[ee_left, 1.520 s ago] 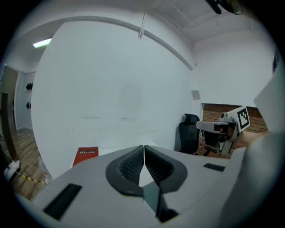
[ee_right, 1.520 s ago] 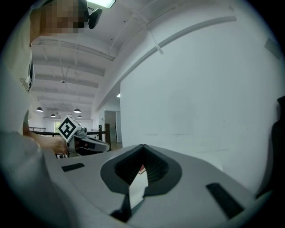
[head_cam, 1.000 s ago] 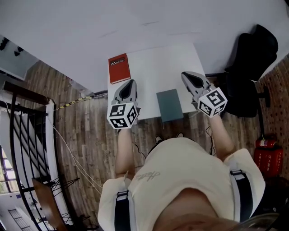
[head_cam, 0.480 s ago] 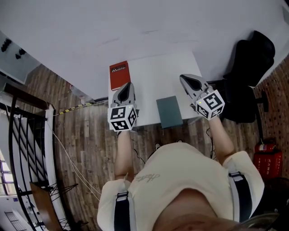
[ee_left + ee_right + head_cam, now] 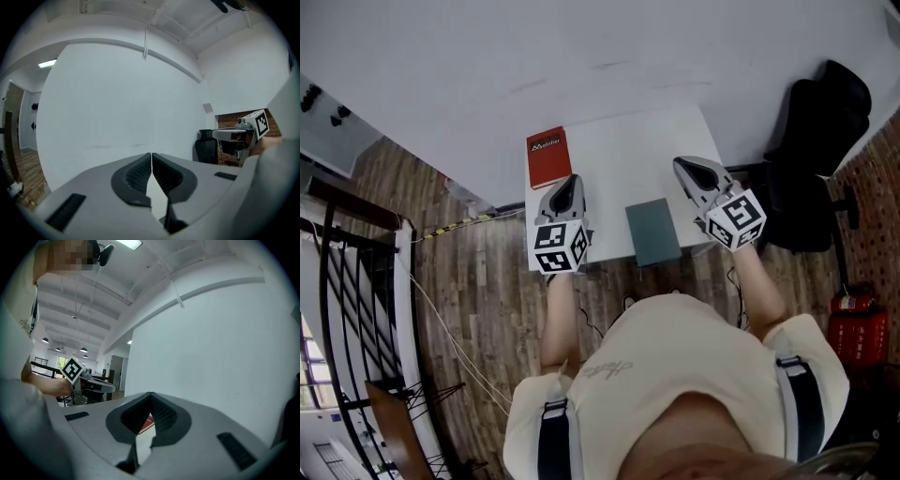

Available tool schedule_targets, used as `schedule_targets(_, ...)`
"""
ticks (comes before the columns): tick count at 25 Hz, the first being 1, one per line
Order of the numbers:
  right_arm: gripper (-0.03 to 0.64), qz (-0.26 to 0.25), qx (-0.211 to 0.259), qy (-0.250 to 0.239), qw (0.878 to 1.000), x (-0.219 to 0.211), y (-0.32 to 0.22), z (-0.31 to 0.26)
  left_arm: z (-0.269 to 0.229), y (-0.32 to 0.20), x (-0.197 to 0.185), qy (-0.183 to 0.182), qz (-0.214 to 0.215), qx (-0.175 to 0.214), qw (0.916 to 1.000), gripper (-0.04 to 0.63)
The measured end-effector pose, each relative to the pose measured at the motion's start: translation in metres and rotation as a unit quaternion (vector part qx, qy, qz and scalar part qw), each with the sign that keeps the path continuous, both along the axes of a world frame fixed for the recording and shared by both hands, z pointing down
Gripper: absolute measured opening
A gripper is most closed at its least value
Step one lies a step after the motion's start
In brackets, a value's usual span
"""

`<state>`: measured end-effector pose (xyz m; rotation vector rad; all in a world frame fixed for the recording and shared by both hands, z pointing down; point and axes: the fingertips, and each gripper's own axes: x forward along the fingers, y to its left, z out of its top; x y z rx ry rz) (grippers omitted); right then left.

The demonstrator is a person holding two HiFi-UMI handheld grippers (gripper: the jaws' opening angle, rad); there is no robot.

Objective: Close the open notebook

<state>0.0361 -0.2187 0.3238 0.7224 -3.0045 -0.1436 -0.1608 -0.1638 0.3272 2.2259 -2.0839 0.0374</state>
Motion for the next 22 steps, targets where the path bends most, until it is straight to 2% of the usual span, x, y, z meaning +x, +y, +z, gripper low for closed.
schedule_targets(16,0.006,0.005,-0.015,0.001,1.0,0.001,-0.015,0.01,0.011,-0.007,0.003,0.012,0.008,-0.009,0.9999,0.023)
schedule_targets(22,0.006,0.004,-0.006,-0.004,1.0,-0.005,-0.023,0.01,0.003,-0.017,-0.005,0.002,0.007,0.001,1.0,0.023)
